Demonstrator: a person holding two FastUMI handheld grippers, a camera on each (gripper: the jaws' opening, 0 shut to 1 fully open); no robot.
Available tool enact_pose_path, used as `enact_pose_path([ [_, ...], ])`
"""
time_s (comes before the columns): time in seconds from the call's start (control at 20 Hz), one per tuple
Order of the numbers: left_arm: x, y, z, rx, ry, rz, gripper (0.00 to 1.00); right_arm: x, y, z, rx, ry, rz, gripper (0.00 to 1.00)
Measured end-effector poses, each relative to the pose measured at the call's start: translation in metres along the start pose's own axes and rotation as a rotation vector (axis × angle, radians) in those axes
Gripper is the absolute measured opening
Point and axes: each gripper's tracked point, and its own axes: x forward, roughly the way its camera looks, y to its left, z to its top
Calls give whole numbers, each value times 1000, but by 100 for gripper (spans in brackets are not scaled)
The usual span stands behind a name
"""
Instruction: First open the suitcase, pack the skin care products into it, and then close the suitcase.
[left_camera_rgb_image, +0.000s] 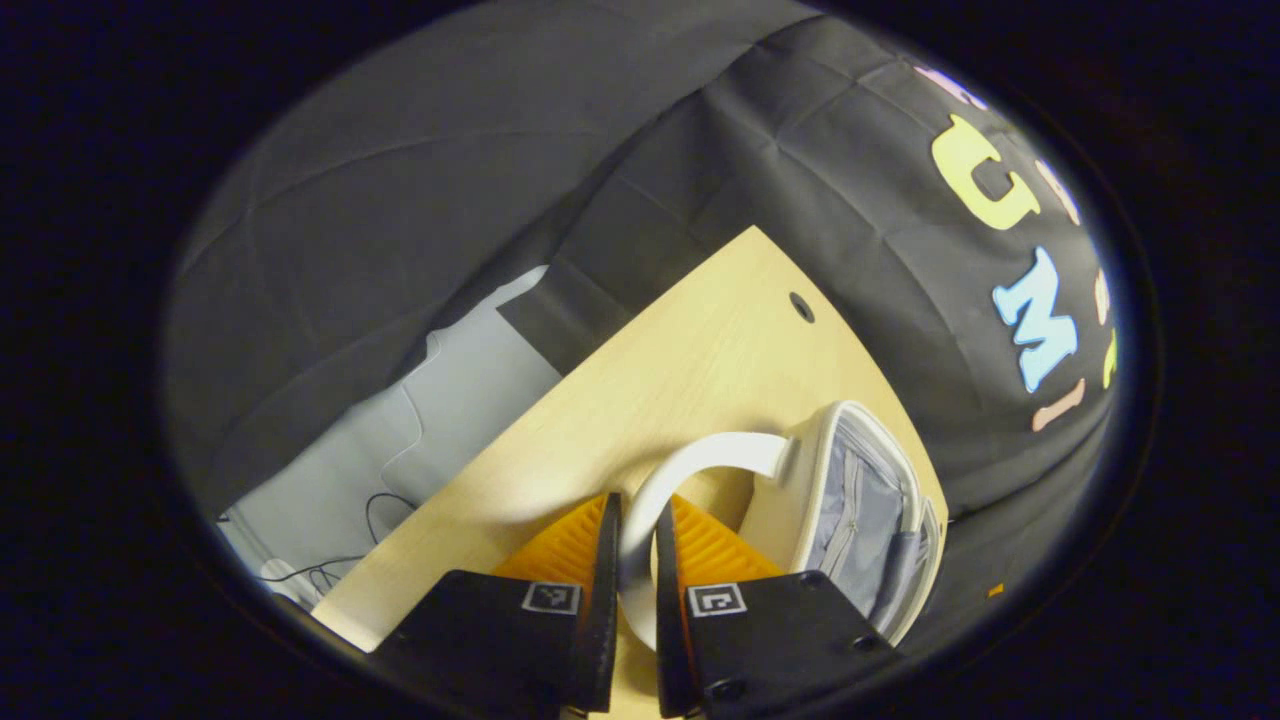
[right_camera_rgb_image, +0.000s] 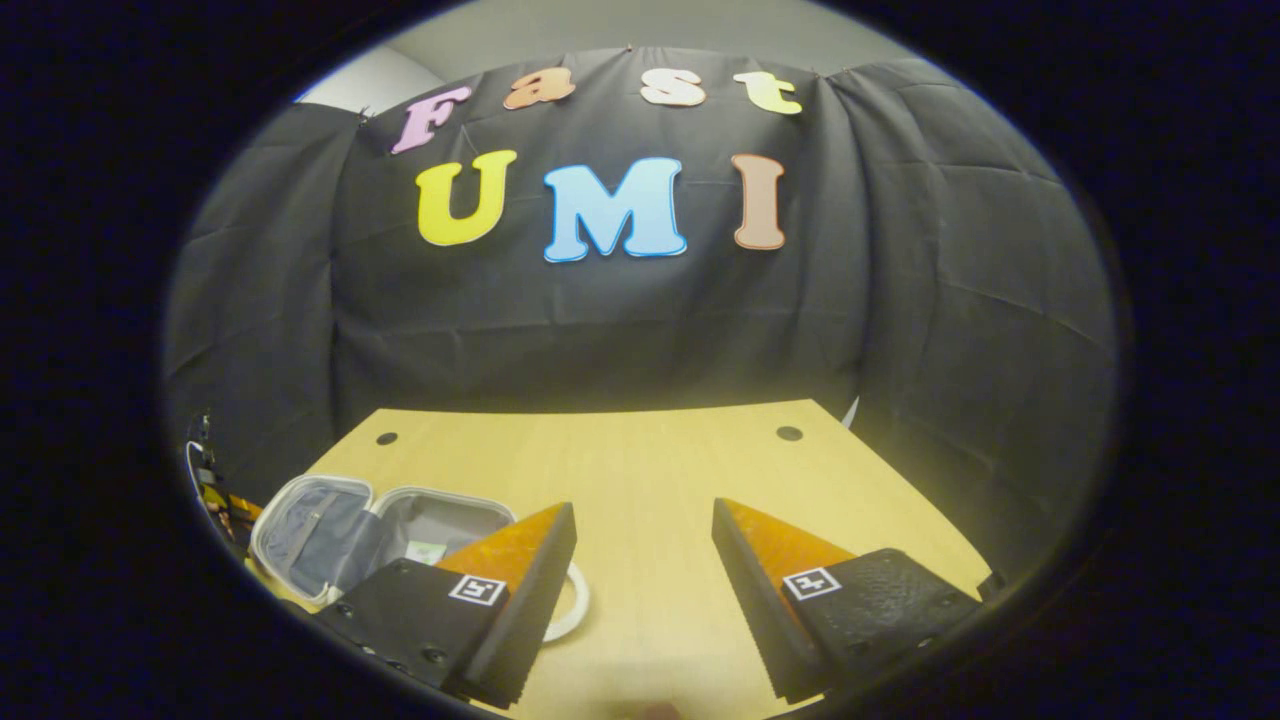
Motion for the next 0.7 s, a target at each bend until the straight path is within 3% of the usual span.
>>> enact_pose_path([
  [0.15,-10,-10,11,33,-26,5,14,0,-8,-2,1,7,5,84],
  [0.2,-16,-16,12,53,-38,6,19,-1,-12,-1,-2,4,7,84],
  [0.25,-25,-22,17,66,-59,8,14,-1,-16,0,-3,3,10,85],
  [0.45,-81,-70,36,102,-158,-1,14,3,-32,9,-43,-38,23,85],
  [0.7,-168,-186,49,209,-280,-81,13,2,-40,15,-106,-84,74,85],
])
